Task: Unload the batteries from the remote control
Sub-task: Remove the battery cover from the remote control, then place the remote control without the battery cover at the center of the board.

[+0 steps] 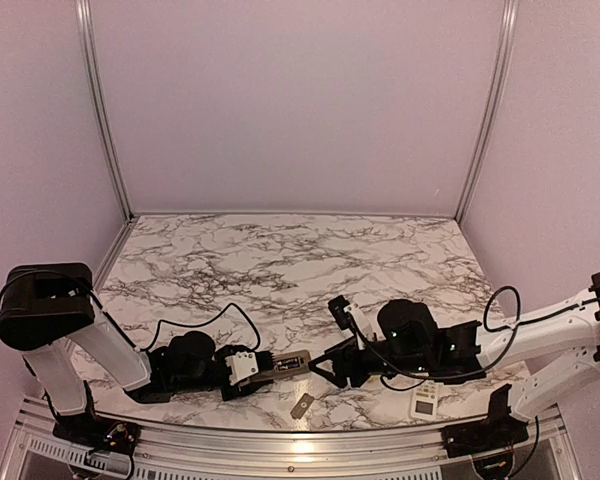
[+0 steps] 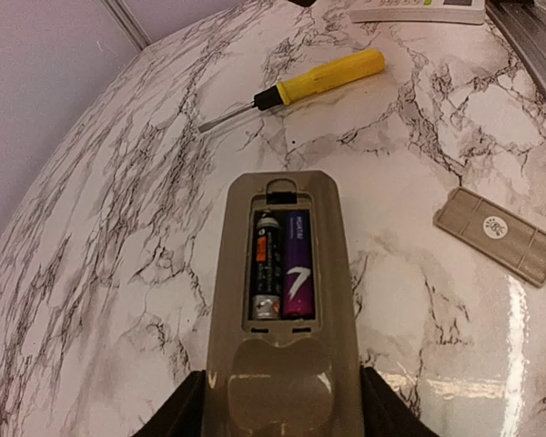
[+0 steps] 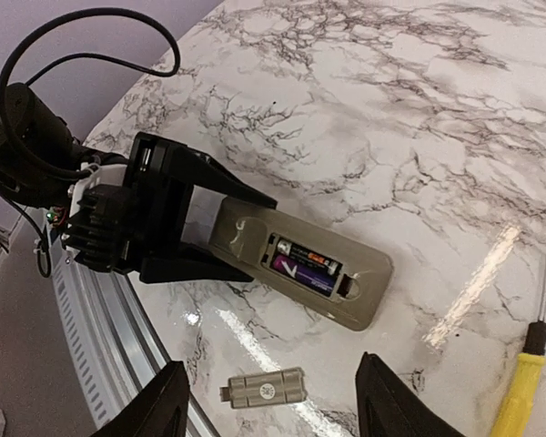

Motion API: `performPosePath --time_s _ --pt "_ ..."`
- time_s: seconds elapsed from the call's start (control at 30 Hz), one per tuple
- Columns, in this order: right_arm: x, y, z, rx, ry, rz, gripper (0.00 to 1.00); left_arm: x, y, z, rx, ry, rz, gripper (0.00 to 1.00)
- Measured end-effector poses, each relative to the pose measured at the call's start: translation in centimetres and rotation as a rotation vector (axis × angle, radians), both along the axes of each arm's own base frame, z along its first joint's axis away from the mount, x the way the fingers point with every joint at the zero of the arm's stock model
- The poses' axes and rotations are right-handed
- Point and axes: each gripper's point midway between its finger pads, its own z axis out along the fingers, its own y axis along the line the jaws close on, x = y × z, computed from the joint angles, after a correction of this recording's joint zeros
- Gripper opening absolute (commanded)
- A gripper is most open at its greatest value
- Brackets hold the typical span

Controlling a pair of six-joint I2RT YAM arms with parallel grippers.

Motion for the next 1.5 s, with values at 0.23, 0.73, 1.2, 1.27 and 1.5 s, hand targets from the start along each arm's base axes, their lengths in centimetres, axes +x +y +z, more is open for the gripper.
performPosePath --time_s 0.23,0.73,1.2,1.27,1.5 --pt "2.0 -2.6 -0.3 -0.123 -0.062 -0.134 0.67 -0.3 -0.1 0.0 -0.005 0.010 -0.016 0.00" --pt "4.0 -6.1 -3.3 -0.382 -0.066 -0.296 0.73 -0.8 -1.0 0.6 -0.040 0.043 -0.047 0.26" --pt "3.6 -7.9 -8.0 -0.600 -0.009 -0.301 0.65 -0.8 -1.6 0.3 -0.032 0.062 -0.057 0.52" --pt "3.5 -8.1 -8.2 -0.612 -0.005 -0.301 0.63 -0.9 -1.6 0.3 -0.032 0.064 -0.061 0.56" --pt "3.4 -8.6 -8.4 -0.633 0.005 -0.301 0.60 -0.8 -1.6 0.4 -0.041 0.074 -0.061 0.75"
